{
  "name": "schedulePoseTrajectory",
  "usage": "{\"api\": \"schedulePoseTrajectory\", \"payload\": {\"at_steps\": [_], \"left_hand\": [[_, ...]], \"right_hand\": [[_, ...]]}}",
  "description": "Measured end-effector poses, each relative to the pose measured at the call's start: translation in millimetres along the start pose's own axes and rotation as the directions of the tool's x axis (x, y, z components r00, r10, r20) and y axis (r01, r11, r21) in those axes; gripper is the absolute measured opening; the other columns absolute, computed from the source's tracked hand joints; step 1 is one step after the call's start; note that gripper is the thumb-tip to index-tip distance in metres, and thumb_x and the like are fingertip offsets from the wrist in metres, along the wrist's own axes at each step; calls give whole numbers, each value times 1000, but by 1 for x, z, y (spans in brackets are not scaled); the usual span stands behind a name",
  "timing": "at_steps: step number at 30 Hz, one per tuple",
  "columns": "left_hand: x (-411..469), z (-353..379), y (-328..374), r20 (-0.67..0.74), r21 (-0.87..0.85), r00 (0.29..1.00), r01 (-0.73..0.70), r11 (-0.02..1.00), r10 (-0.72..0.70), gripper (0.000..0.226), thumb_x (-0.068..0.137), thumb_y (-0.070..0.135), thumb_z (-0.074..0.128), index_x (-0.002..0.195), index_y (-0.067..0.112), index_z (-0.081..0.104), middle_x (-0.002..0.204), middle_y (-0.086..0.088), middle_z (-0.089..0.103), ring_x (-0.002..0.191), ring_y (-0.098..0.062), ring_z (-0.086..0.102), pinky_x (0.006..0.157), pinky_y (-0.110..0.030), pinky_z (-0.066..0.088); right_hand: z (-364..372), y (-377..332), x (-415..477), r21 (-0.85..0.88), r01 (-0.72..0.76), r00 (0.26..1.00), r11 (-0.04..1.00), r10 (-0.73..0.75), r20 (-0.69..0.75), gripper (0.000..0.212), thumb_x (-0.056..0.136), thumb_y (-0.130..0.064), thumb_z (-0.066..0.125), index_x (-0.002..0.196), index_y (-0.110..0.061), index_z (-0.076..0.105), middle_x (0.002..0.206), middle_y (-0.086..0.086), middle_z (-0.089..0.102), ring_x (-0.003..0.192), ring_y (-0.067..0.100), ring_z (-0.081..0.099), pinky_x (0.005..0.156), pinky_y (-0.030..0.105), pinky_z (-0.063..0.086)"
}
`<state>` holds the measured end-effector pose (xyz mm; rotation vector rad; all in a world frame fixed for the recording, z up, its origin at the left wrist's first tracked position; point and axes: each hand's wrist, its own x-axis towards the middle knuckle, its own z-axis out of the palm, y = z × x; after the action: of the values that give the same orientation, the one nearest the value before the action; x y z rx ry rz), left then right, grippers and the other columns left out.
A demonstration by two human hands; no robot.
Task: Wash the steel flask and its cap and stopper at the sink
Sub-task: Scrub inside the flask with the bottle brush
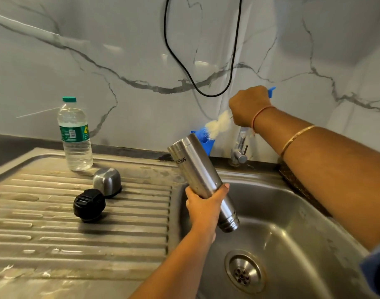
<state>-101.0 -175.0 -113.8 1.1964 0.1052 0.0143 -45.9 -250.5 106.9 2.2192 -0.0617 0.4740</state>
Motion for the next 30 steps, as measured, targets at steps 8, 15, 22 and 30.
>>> {"api": "schedulePoseTrajectory", "payload": {"at_steps": [8, 15, 22, 30], "left_hand": [[-6, -1, 4, 132, 87, 980, 141, 986, -152, 91, 55, 38, 89, 121, 24, 28, 116, -7, 52, 100, -24, 60, 81, -46, 56], [-18, -8, 12, 276, 88, 923, 253, 963, -268, 82, 65, 24, 85, 117, 22, 22, 110, -9, 56, 98, -25, 61, 89, -48, 52], [-28, -20, 22, 342, -59, 871, 394, 917, -352, 74, 67, 24, 80, 128, 20, 39, 103, -14, 64, 85, -27, 66, 72, -44, 56], [-37, -19, 31, 495, -12, 755, 501, 866, -430, 79, 59, 10, 83, 128, 11, 43, 102, -22, 60, 75, -33, 67, 74, -55, 55]], "right_hand": [[18, 44, -41, 278, -158, 986, 947, 164, 1, 19, 91, -23, 49, 78, -10, 53, 63, 3, 43, 53, 19, 38, 50, 25, 23], [41, 38, -78, 480, -322, 943, 816, 321, 87, 19, 93, -24, 49, 104, -12, 60, 85, 8, 57, 80, 27, 57, 65, 31, 37], [49, 23, -86, 605, -394, 911, 691, 378, 162, 33, 98, -23, 43, 122, -3, 52, 114, 13, 60, 100, 30, 60, 71, 32, 39], [49, 14, -95, 707, -468, 869, 530, 419, 262, 30, 97, -26, 45, 112, -4, 59, 110, 13, 63, 100, 30, 60, 73, 32, 43]]}}
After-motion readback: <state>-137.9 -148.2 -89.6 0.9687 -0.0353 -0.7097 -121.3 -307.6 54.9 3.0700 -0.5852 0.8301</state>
